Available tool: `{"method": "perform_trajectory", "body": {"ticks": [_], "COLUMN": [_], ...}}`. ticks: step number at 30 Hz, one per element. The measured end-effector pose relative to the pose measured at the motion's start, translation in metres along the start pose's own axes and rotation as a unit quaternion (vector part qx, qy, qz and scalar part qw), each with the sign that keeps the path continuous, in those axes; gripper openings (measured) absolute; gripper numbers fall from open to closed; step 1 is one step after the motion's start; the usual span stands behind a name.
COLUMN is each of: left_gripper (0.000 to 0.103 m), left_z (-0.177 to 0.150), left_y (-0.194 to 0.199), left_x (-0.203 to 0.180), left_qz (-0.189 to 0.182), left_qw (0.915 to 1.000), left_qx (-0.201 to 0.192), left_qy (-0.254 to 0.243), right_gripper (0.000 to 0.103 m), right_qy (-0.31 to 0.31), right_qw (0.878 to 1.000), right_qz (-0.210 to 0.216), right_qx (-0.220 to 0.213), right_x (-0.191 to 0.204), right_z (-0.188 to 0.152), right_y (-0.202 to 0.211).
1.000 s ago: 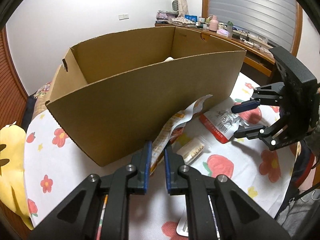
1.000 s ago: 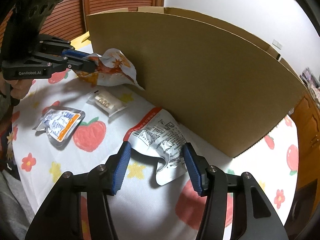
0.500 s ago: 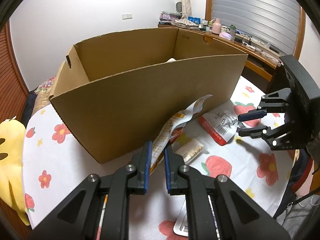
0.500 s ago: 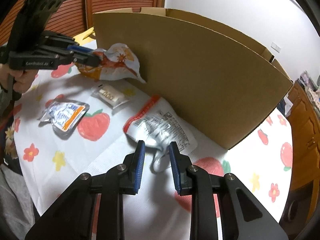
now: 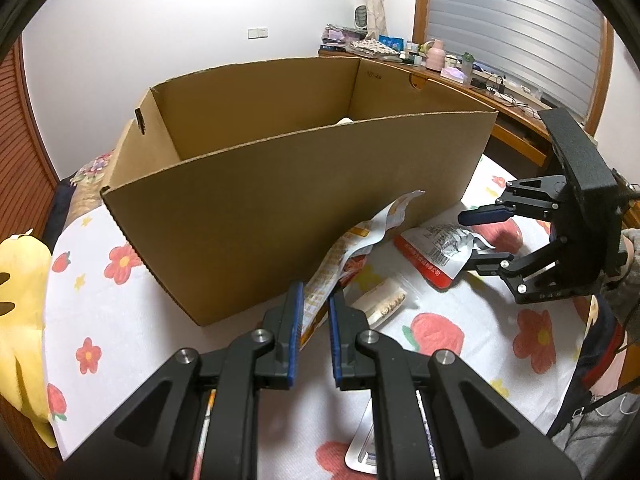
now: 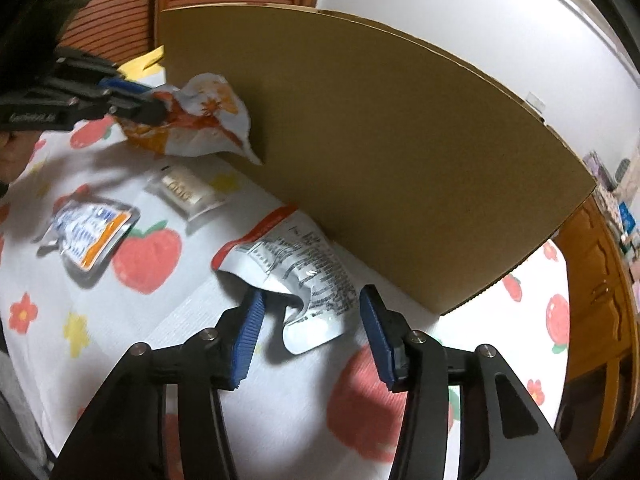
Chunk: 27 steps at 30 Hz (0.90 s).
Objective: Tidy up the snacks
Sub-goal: 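Grasp the orange spicy-strip pack with the left tool while the right tool grasps the white-red packet, then lift both packets and carry them over the box with both tools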
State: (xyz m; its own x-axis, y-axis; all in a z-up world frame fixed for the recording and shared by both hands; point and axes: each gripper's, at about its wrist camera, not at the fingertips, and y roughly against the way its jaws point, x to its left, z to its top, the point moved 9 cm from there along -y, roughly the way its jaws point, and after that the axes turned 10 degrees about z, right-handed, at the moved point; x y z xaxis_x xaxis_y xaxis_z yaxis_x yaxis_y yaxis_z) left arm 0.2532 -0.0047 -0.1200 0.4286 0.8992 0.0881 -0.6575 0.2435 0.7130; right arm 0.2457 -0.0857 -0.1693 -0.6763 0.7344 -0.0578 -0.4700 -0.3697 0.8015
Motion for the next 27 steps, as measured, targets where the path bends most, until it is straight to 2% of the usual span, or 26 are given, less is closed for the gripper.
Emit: {"method": "perform_trajectory", "body": {"ticks": [2,3,5,7,10,27], "left_gripper": [0.009,0.009,0.009,0.009,0.009,0.0], "left_z": [0.0,0.0,0.0,-0.001,-0.002,-0.01], "left_y": [0.0,0.0,0.001,0.002,0.004,0.029], "left_x": [0.0,0.001,0.001,0.002,0.002,-0.006], "left_qz": [0.001,0.0,0.0,0.0,0.0,0.012], "left_qw": [1.0,1.0,1.0,1.0,0.9999,0.9995], "left_qx": [0.0,0.0,0.0,-0.001,-0.003,-0.026], "left_qy": [0.0,0.001,0.003,0.008,0.013,0.015], "right_gripper": [0.047,0.037,0.034,0.027,0.023,0.021], "right_qy": [-0.012,-0.018,-0.024,-0.02,-0.022,-0.035], "right_qw": [1.0,1.0,1.0,1.0,1.0,0.997], "right_qz": [0.005,0.011,0.009,0.001,-0.002,0.02], "right_qx": [-0.003,-0.003,-0.004,-0.007,-0.022,-0.071], "right_x": [-0.003,-0.005,-0.006,-0.005,-0.002,0.006], "right_z": [-0.001,-0.002,-0.002,-0.002,0.001,-0.004], "right_y": [0.001,0.003,0.005,0.008,0.017,0.061]}}
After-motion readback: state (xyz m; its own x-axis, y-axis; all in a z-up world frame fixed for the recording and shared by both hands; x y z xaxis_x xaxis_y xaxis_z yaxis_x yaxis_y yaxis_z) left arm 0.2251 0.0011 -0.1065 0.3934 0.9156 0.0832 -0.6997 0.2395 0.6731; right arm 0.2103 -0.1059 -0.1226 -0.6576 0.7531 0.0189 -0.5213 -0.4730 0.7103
